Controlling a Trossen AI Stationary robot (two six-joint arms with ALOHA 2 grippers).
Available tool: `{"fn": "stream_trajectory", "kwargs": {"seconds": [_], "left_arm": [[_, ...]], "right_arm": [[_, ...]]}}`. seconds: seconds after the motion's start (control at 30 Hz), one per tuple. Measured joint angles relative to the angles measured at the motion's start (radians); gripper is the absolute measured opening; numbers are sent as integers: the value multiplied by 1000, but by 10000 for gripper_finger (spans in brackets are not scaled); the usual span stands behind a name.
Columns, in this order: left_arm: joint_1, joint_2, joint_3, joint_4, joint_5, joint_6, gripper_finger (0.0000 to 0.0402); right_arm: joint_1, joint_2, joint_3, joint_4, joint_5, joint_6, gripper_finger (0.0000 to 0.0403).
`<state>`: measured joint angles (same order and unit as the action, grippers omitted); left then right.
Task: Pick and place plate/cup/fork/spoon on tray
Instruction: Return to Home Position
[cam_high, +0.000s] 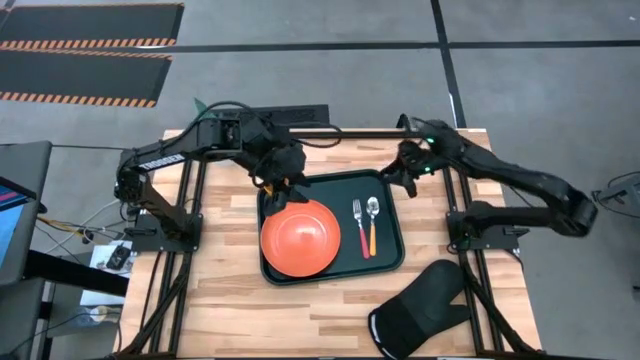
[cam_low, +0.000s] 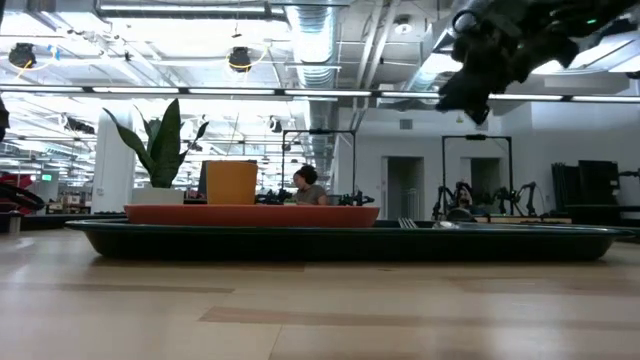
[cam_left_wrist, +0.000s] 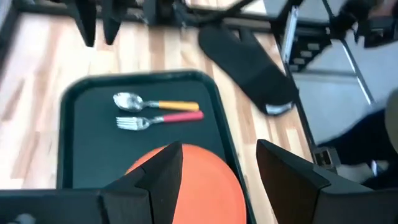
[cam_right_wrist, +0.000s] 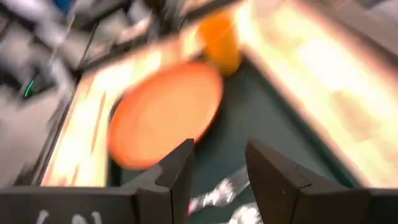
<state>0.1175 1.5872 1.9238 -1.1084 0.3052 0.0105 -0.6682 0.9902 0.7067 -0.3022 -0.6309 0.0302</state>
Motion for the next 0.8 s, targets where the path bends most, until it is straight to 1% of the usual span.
{"fn": "stream_trajectory", "kwargs": {"seconds": [0.03, 0.1, 0.17, 0.23, 0.3, 0.4, 0.47, 0.53, 0.63, 0.7, 0.8], "left_arm": [[-5, -15, -18, 25, -9, -10, 192], [-16, -67, -100, 121, -28, -50, 192], [-31, -144, -229, 268, -49, -109, 192], [-48, -242, -393, 430, -84, -180, 192], [-67, -357, -572, 586, -138, -242, 192], [-96, -534, -840, 789, -234, -340, 192], [-105, -650, -998, 905, -279, -388, 192], [-105, -773, -1137, 991, -311, -434, 192], [-101, -942, -1301, 1075, -354, -487, 192], [-101, -1048, -1389, 1137, -383, -502, 192], [-101, -1181, -1485, 1175, -420, -505, 192]], "right_arm": [[-1, -39, -19, 41, 35, 54, 168], [-1, -111, -35, 56, 79, 134, 168], [2, -178, -37, 46, 75, 157, 168], [11, -246, -36, 52, 52, 156, 168], [22, -303, -36, 49, 50, 130, 168], [41, -377, -37, 55, 56, -2, 168], [42, -402, -51, 107, 53, -24, 168], [33, -414, -94, 177, 54, 5, 168], [20, -441, -177, 310, 64, 62, 168], [13, -452, -233, 423, 62, 109, 168], [10, -456, -310, 552, 58, 167, 168]]}}
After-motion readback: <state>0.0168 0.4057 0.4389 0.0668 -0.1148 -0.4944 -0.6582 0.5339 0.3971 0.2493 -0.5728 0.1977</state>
